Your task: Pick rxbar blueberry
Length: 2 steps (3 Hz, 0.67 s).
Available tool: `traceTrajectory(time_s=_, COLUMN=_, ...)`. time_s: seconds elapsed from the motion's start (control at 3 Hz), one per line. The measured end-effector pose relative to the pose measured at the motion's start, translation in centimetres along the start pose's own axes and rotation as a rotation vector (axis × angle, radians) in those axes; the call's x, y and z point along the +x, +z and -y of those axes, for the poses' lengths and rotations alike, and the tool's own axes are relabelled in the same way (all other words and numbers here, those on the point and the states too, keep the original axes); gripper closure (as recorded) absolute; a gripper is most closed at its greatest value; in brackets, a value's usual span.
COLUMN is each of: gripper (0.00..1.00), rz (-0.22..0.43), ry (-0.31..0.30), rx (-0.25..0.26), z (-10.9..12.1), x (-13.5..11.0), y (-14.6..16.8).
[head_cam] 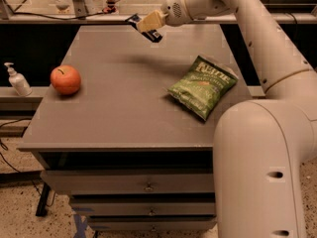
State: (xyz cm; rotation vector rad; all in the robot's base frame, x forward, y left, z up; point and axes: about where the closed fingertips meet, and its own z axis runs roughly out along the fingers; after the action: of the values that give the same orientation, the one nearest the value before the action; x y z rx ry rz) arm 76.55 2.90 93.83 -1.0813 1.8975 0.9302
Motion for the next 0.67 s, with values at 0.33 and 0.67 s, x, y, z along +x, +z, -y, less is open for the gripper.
traceTrajectory(time_s=0.33, gripper=1.00, rz=0.044, ry=0.088, rx=-0.058, z=-1.1, x=0.2, y=-0.3)
traceTrajectory(time_s=0.67, gripper=1.00, rz=0.087, ry=0.162, rx=-0.125, z=-2.5, x=-0.4, y=-0.2)
